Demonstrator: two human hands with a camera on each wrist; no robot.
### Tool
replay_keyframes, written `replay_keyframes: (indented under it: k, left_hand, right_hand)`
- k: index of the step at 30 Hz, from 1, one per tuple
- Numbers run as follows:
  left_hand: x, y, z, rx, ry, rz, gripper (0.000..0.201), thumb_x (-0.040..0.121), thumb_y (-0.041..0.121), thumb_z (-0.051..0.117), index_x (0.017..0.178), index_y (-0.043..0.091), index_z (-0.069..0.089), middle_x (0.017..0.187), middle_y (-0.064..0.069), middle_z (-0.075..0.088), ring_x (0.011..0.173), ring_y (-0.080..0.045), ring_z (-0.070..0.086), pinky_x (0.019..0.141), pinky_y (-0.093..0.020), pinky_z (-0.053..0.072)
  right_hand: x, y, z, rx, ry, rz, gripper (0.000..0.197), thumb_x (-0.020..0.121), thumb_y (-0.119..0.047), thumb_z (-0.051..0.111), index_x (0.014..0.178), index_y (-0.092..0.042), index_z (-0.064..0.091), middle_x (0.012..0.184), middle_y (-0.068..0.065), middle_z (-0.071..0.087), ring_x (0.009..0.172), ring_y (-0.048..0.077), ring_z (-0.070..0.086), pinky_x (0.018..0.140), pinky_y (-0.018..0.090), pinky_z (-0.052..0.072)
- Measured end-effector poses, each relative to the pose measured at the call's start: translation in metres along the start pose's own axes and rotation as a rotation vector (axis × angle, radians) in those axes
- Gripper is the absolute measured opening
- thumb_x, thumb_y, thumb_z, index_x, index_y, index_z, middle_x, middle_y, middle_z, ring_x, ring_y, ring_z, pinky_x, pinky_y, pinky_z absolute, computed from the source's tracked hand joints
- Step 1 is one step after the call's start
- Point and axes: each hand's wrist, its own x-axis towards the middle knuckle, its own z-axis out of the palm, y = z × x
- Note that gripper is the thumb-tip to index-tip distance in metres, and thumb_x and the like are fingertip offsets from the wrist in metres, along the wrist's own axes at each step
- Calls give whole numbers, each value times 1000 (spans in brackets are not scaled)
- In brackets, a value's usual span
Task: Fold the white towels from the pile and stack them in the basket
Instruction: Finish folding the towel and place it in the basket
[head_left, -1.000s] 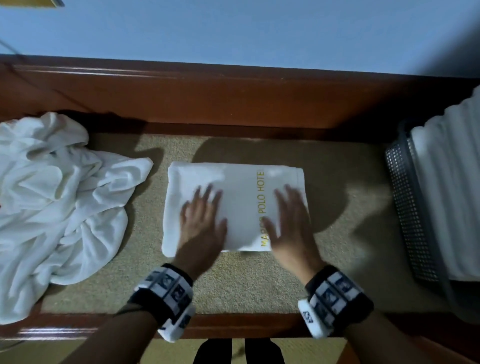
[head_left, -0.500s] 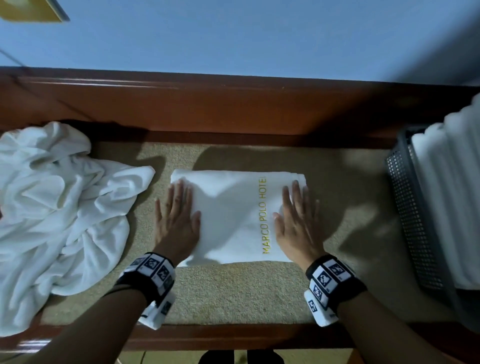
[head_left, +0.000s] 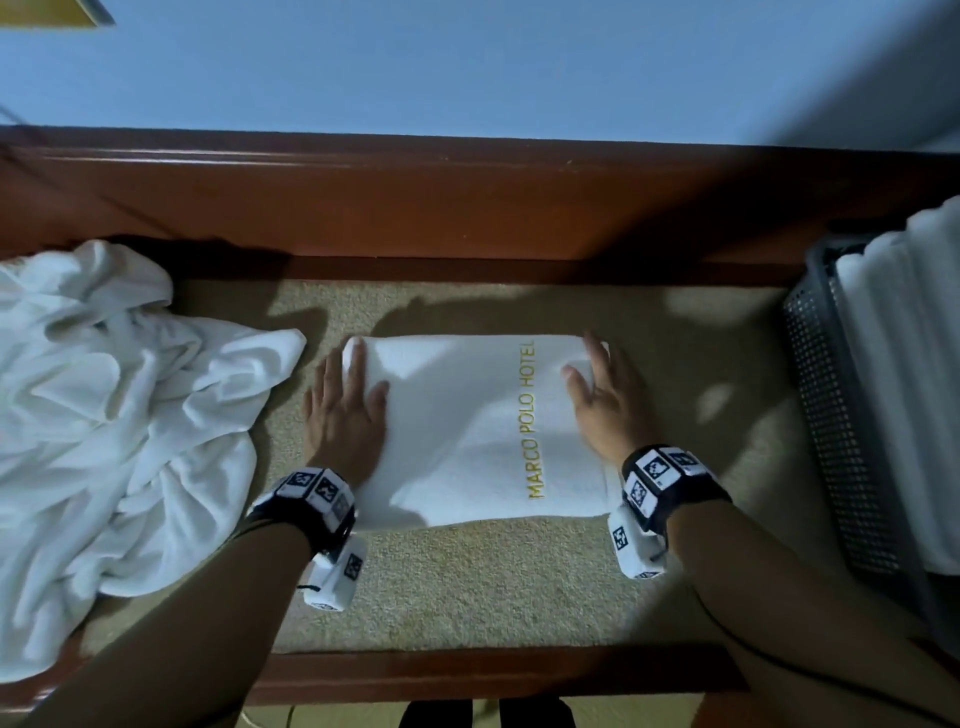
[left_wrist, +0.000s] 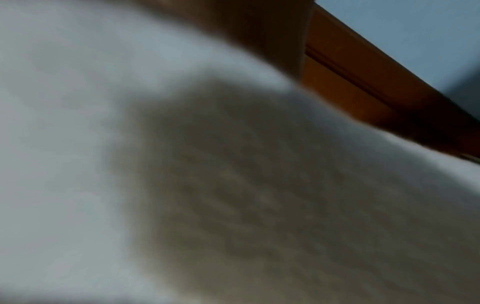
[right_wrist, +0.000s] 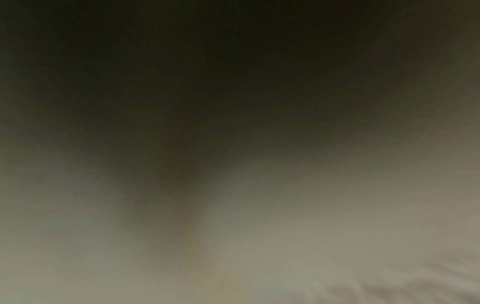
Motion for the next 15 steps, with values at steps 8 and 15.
replay_keyframes:
  k: [8, 15]
  left_hand:
    - [-66, 12, -14, -347, -20, -271, 86, 90, 69, 37, 161, 22, 23, 140, -15, 42, 125, -37, 48, 99, -51, 41]
    - [-52, 1, -26, -613, -138, -555, 81, 88, 75, 59, 137, 10, 55, 121, -8, 63, 109, -34, 63, 94, -47, 50]
  right_hand:
    - [-68, -3, 4, 316, 39, 228, 69, 94, -58, 61, 149, -21, 42, 138, 10, 47, 129, 28, 50, 112, 43, 42]
    - [-61, -1, 0, 521, -39, 382, 61, 81, -66, 73, 116, -18, 61, 107, -4, 70, 98, 18, 68, 85, 30, 52]
